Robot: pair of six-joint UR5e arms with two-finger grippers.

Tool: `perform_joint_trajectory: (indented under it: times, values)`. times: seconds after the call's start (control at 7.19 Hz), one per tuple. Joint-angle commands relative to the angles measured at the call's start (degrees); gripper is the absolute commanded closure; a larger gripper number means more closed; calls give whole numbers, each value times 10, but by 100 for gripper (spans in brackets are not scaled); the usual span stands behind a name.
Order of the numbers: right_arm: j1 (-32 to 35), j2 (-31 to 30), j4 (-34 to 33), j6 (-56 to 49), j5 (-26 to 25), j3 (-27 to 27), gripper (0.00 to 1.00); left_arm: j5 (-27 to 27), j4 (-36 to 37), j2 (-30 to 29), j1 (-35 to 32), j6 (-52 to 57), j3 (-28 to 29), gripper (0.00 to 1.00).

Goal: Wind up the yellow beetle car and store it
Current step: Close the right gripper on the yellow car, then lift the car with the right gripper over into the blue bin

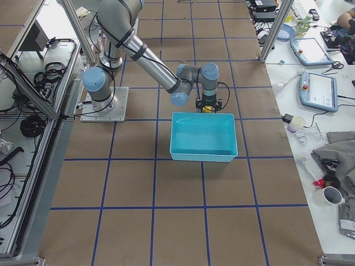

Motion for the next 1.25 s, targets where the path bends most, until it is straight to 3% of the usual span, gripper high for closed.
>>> perform_joint_trajectory:
  times: [0.0,0.14,0.28,0.84,1.11]
  values:
    - [0,0,-1,2,3,0,84,1,0,0,1,1,-1,0]
    - [0,-2,0,2,3,0,96,0,0,0,0,1,-1,0]
    - [1,-6,5,4,4,0,100,1,1,0,1,2,-1,0]
    - [17,-45,8,5,65,-6,99,0,1,0,1,4,0,0]
    - [21,-84,94,5,55,-41,100,0,1,0,1,4,0,0]
